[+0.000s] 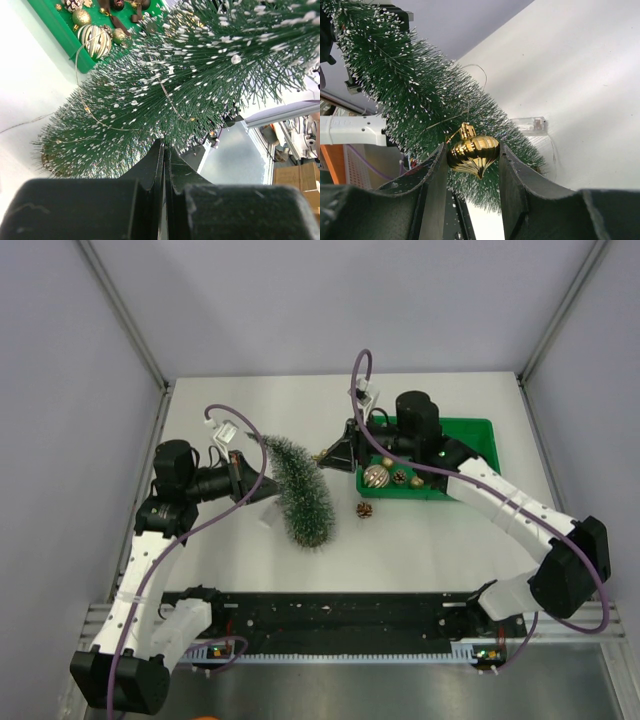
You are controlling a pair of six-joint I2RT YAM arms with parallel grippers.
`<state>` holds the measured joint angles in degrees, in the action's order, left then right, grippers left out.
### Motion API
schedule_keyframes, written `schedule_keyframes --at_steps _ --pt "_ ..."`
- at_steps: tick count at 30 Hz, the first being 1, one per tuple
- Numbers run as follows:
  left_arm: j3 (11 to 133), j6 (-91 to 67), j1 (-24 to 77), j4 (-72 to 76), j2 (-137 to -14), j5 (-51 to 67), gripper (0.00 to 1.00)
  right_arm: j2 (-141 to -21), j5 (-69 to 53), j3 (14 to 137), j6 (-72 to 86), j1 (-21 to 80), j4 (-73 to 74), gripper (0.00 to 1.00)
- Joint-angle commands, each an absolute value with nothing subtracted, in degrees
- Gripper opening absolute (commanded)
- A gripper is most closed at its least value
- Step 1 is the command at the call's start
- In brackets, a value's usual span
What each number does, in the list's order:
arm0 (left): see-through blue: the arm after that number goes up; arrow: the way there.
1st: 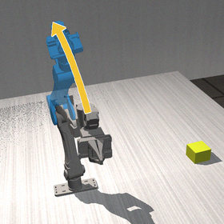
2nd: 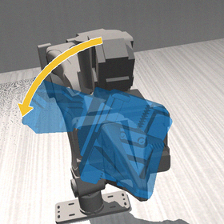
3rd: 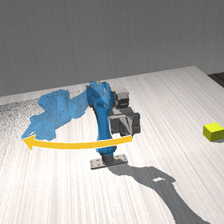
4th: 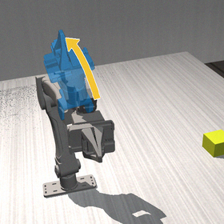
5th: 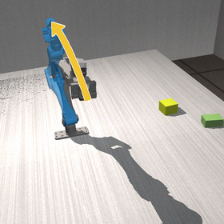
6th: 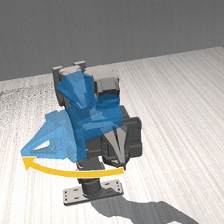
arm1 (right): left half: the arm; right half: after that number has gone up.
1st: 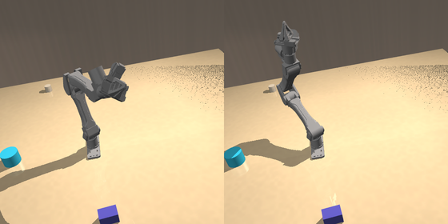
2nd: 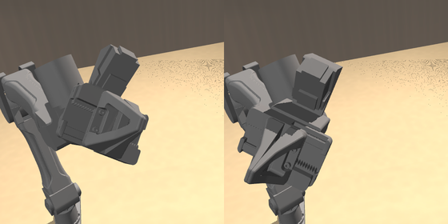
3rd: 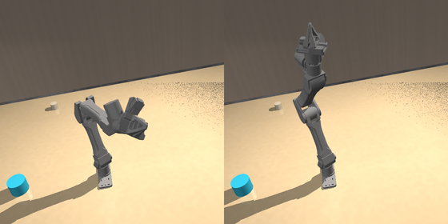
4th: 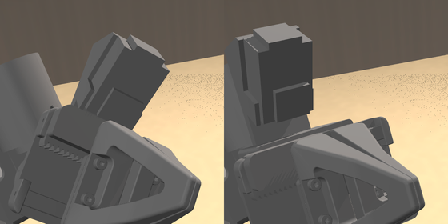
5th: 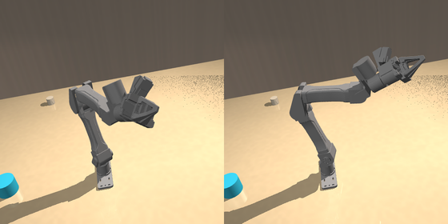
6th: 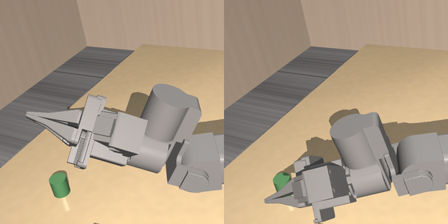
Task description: Decorate the small christmas tree
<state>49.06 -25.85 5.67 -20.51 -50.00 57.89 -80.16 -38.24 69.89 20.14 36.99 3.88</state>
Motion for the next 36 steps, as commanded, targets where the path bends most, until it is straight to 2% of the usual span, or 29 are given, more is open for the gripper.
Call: schedule_keyframes --at_steps 1,20,36 --pt "49.0 -25.9 5.8 -17.7 -49.4 59.2 0.0 -80.3 -38.6 70.7 19.5 36.7 1.4 0.09" --pt "50.5 -17.4 5.8 -22.7 -51.2 56.3 0.0 -73.2 -37.7 63.5 16.3 37.0 6.9 0.08" --pt "52.2 -15.7 6.1 -23.1 -53.0 56.3 0.0 -72.2 -39.1 64.8 16.7 38.6 6.2 0.08"
